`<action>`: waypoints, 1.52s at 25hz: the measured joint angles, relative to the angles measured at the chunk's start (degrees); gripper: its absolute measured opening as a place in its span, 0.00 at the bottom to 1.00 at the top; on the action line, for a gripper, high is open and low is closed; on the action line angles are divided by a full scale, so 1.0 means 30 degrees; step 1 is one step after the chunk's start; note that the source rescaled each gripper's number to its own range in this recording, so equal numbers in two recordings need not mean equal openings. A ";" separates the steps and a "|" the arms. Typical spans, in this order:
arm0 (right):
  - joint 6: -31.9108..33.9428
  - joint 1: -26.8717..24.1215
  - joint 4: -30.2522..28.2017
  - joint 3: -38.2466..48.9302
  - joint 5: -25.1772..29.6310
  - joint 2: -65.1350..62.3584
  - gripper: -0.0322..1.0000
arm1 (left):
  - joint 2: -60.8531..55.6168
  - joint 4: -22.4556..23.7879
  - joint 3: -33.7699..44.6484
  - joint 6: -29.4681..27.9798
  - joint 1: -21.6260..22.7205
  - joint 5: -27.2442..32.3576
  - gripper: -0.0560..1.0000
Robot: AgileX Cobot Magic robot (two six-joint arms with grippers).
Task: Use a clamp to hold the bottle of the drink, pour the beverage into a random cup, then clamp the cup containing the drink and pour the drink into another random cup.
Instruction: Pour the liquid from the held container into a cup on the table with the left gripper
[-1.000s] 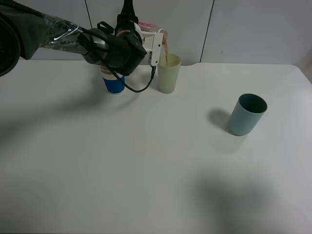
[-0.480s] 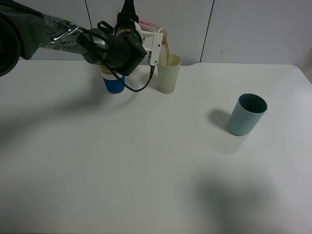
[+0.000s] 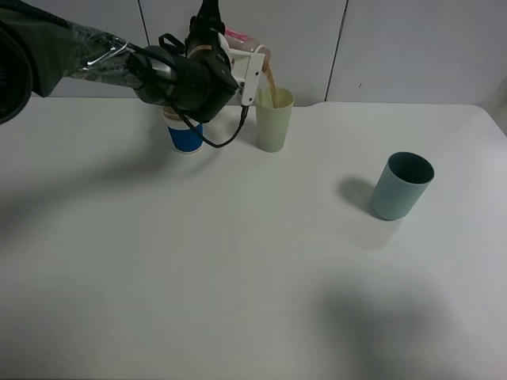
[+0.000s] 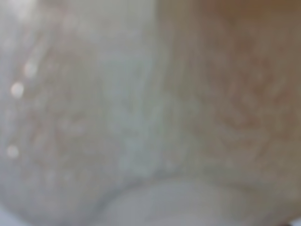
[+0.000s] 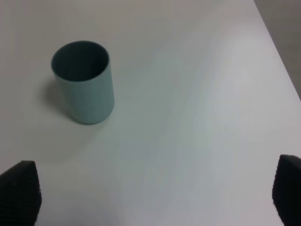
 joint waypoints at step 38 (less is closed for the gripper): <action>0.0000 0.0000 0.0000 0.0000 0.0000 0.0000 0.97 | -0.0093 0.3970 0.0543 0.0016 0.0000 -0.1301 0.05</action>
